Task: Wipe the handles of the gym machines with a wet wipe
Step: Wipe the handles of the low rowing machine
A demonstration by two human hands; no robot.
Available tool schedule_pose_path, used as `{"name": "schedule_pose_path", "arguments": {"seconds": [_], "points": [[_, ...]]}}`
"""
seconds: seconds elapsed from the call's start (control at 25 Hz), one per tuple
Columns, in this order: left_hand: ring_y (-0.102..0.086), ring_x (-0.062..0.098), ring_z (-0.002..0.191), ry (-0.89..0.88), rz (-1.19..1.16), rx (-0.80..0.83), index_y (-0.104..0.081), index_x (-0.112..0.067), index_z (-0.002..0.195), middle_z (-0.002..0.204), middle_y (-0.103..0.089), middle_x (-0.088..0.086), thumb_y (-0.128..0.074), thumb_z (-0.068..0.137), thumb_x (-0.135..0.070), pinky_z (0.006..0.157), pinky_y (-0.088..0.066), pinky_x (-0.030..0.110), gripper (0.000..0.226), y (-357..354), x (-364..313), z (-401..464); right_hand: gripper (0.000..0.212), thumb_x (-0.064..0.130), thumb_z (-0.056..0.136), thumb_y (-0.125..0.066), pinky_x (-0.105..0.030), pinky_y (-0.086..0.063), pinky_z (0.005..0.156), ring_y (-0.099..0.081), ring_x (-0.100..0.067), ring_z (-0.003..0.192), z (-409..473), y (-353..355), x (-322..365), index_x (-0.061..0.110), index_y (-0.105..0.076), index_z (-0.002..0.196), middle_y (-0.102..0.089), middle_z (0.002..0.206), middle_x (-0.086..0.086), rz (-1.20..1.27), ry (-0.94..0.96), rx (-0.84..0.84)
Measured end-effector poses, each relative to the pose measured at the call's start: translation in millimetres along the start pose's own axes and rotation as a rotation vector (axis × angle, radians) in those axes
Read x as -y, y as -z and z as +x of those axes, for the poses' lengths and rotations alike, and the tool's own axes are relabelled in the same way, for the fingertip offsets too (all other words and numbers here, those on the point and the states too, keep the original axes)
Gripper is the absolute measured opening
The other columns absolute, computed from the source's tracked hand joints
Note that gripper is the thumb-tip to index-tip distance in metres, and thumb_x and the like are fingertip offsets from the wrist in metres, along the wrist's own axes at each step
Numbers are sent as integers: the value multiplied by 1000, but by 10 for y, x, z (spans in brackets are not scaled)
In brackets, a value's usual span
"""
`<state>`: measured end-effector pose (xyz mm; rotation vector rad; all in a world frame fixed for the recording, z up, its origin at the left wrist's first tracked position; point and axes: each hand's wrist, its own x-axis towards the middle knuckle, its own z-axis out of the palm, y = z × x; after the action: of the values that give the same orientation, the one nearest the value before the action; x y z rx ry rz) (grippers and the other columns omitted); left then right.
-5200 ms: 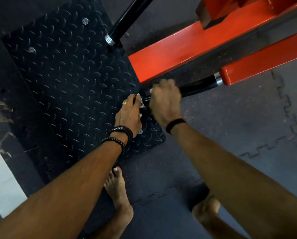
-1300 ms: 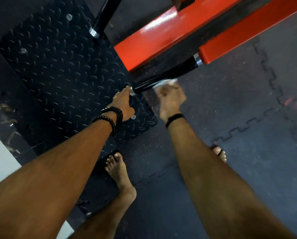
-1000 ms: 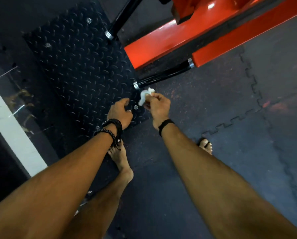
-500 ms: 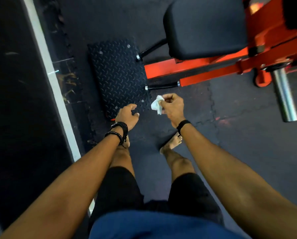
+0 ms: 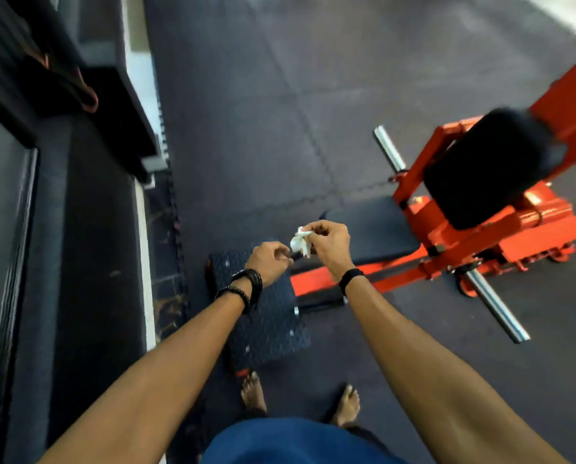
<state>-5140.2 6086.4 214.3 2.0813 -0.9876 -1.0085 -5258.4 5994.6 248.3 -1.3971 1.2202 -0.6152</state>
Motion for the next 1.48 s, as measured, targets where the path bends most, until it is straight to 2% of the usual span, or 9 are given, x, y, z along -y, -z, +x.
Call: {"name": "schedule_pose_path", "arguments": {"seconds": [0.16, 0.28, 0.36, 0.56, 0.64, 0.84, 1.08, 1.24, 1.48], "points": [[-71, 24, 89, -290, 36, -145, -76, -18, 100, 92, -76, 8, -73, 76, -26, 79, -56, 33, 25, 856, -1288, 315, 17, 11, 62, -66, -46, -62, 73, -73, -26, 81, 245, 313, 1286, 21, -76, 72, -77, 84, -7, 40, 282, -72], [-71, 24, 90, -443, 42, -206, -74, -16, 104, 94, -76, 6, -70, 65, -35, 83, -58, 38, 43, 1294, -2069, 378, 23, 4, 70, -75, -43, -59, 86, -72, -19, 87, 355, 597, 2035, 15, -77, 90, -76, 95, -8, -23, 490, -109], [-71, 21, 89, -533, 84, -228, -73, -17, 107, 93, -75, 3, -76, 73, -30, 85, -58, 37, 37, 1530, -2557, 322, 29, 1, 72, -76, -39, -58, 88, -72, -17, 92, 375, 818, 2509, 10, -76, 100, -75, 102, -8, -139, 643, -206], [-68, 13, 84, -777, 169, -372, -72, -17, 107, 92, -73, -3, -77, 81, -26, 82, -57, 30, 28, 2104, -3591, 32, 24, -3, 73, -79, -5, -48, 68, -66, -9, 76, 235, 1248, 3548, 5, -77, 96, -75, 97, -8, -320, 909, -368], [-66, 12, 83, -843, 177, -412, -71, -15, 107, 91, -71, -3, -77, 82, -26, 74, -54, 24, 27, 2302, -3872, -119, 16, 6, 77, -80, -4, -42, 59, -60, -3, 66, 130, 1342, 3854, 6, -77, 93, -73, 85, -1, -376, 971, -380], [-68, 14, 85, -880, 233, -472, -72, -19, 105, 93, -72, -4, -76, 82, -26, 81, -57, 33, 24, 2662, -4032, -295, 10, 14, 81, -77, -32, -51, 61, -62, -16, 67, -21, 1371, 4287, 7, -73, 87, -70, 76, -3, -450, 1046, -392], [-67, 11, 80, -826, 308, -542, -70, -17, 107, 88, -70, -8, -75, 81, -27, 81, -58, 36, 27, 3164, -3808, -306, 18, 9, 82, -75, -5, -43, 56, -58, -3, 70, -62, 1044, 4586, 10, -65, 97, -63, 80, 6, -478, 1100, -295], [-67, 13, 80, -843, 299, -596, -72, -15, 101, 88, -71, -2, -74, 83, -23, 79, -59, 38, 20, 3585, -3791, -348, 12, 8, 85, -71, -22, -51, 67, -61, -14, 80, 46, 734, 4795, 9, -67, 96, -66, 93, -1, -642, 1196, -220], [-67, 10, 79, -868, 350, -630, -72, -16, 105, 86, -70, -6, -73, 85, -26, 79, -59, 38, 22, 3953, -3817, -136, 22, 17, 88, -72, -20, -51, 77, -59, -11, 93, 413, 500, 5007, 11, -67, 109, -63, 111, -2, -840, 1330, -147]]}}
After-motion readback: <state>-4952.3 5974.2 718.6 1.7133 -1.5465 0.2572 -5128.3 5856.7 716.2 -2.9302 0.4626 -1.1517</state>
